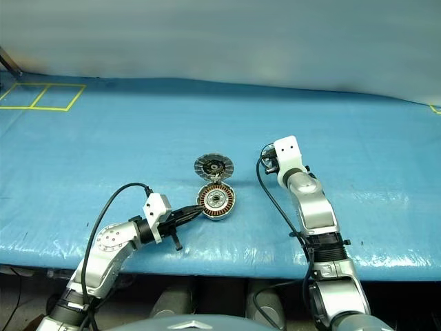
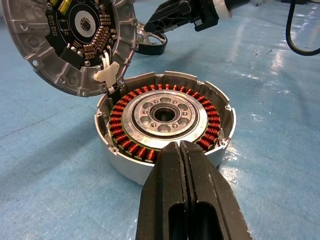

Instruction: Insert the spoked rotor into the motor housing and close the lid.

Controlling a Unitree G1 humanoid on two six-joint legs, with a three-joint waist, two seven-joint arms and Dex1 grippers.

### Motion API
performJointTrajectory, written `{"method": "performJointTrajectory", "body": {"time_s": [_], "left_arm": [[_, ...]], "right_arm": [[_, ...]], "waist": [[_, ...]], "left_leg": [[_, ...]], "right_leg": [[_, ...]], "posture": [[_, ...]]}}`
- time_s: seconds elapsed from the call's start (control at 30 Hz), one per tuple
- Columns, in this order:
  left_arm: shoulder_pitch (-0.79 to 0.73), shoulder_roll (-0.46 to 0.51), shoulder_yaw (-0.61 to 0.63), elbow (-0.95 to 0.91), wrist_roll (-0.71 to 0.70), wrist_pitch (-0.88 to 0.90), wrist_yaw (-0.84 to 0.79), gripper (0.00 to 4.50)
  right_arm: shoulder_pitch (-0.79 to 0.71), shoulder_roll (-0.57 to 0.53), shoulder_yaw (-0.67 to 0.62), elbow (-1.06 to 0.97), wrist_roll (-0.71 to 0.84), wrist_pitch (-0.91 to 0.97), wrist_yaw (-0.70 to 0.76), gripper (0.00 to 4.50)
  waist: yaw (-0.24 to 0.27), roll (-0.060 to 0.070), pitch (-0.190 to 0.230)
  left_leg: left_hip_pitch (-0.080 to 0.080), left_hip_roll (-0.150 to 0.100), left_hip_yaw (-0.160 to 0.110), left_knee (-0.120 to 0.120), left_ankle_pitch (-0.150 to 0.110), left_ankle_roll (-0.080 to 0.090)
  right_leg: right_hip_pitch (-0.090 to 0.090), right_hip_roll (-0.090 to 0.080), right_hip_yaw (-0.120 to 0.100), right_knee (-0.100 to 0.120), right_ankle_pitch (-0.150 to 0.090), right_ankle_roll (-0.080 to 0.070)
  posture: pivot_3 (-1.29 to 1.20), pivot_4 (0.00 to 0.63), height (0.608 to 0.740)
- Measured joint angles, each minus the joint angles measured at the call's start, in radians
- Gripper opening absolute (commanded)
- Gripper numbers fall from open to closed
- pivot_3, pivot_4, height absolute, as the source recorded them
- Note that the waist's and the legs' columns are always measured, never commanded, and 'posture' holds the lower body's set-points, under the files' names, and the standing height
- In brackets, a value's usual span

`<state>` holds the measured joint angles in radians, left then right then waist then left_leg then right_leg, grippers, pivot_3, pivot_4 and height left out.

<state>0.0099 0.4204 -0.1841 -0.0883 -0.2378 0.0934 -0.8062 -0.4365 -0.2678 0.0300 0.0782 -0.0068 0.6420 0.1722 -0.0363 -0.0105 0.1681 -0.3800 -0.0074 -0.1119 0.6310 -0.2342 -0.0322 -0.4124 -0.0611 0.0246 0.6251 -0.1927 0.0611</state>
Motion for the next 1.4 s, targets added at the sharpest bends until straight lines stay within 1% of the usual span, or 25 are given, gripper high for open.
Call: {"method": "performJointTrajectory", "body": {"time_s": [0.17,0.4,0.9,1.17,1.37,1.4], "left_arm": [[0.020,0.000,0.001,0.000,0.000,-0.010,0.012,0.00],[0.043,0.001,-0.001,0.001,0.002,-0.008,0.019,0.00],[0.038,-0.001,-0.002,0.002,0.002,-0.008,0.020,0.00],[0.034,-0.043,0.021,0.002,-0.056,-0.028,0.002,0.00],[0.012,-0.052,0.025,0.002,-0.080,-0.033,-0.003,0.00],[0.008,-0.055,0.028,0.002,-0.085,-0.033,-0.003,0.00]], "right_arm": [[-0.017,0.003,0.003,0.039,-0.009,0.000,-0.001,1.12],[-0.017,0.004,0.003,0.038,-0.019,0.000,-0.001,1.12],[-0.013,0.001,0.003,0.027,-0.021,0.017,0.011,1.12],[0.001,0.003,-0.001,0.018,-0.003,0.045,0.025,1.12],[0.000,0.004,-0.001,0.019,0.004,0.045,0.024,1.12],[0.000,0.004,-0.001,0.020,0.004,0.045,0.023,0.94]], "waist": [[0.000,0.000,0.000],[0.000,0.000,0.000],[0.000,0.000,0.000],[-0.001,0.000,0.000],[-0.002,0.000,0.000],[-0.002,0.000,0.000]], "left_leg": [[0.000,0.000,0.000,0.000,0.000,0.000],[0.000,0.000,0.000,0.000,0.000,0.000],[0.000,0.000,0.000,0.000,0.000,0.000],[-0.001,0.000,0.000,-0.001,0.000,0.000],[-0.001,0.000,0.000,-0.001,0.000,0.000],[-0.001,0.000,0.000,-0.001,0.000,0.000]], "right_leg": [[0.000,0.000,0.000,0.000,0.000,0.000],[0.000,0.000,0.000,0.000,0.000,0.000],[0.000,0.000,0.000,0.000,0.000,0.000],[-0.001,0.000,0.000,0.000,0.000,0.000],[-0.001,0.000,0.000,0.000,0.000,0.000],[-0.001,0.000,0.000,0.000,0.000,0.000]], "posture": [[0.00,0.150,0.740],[0.00,0.150,0.740],[0.00,0.150,0.740],[0.00,0.150,0.740],[0.00,0.150,0.740],[0.00,0.150,0.740]]}}
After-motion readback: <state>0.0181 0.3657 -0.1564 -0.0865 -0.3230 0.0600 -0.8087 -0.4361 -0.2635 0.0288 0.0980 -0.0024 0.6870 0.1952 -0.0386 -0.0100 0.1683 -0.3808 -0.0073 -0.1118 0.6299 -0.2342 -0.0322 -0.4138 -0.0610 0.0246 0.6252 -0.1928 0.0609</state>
